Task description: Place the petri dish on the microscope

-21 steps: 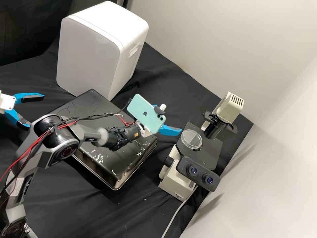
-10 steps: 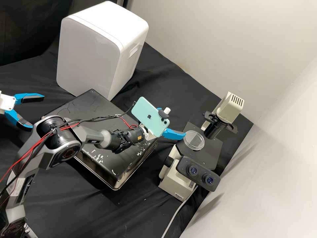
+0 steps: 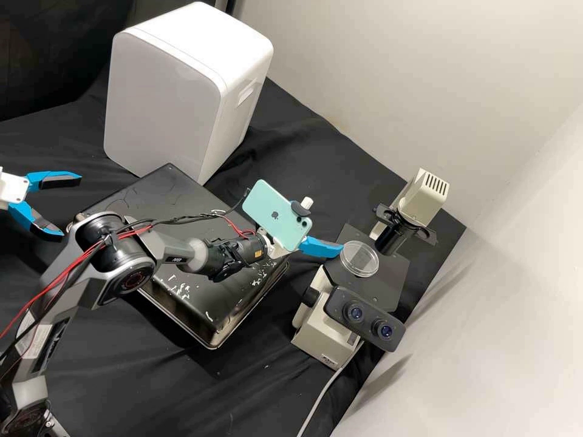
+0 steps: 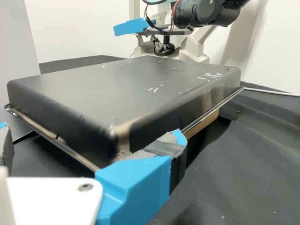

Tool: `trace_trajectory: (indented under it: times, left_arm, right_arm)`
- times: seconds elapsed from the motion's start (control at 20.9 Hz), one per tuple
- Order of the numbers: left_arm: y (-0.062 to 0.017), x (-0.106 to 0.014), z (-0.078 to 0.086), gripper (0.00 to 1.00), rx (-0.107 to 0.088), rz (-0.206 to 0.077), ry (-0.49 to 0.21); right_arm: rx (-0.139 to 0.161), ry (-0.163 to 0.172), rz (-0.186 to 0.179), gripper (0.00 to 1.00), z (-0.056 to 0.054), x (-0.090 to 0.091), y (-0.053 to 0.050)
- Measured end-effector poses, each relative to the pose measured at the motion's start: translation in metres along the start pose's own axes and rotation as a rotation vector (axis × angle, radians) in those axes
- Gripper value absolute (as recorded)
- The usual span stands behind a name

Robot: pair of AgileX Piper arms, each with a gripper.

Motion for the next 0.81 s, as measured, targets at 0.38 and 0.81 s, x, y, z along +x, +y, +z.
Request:
trace_trajectory:
  times: [0.38, 0.81]
  left_arm:
    - [-0.0002, 0.000, 0.000, 1.00, 0.000, -0.001, 0.000]
    - [-0.0017, 0.001, -0.001, 1.00, -0.002, -0.009, 0.002]
  right_arm:
    - [0.014, -0.012, 0.014, 1.00, 0.001, 0.003, 0.001]
    - [0.007, -0.022, 0.013, 1.00, 0.005, 0.012, -0.004]
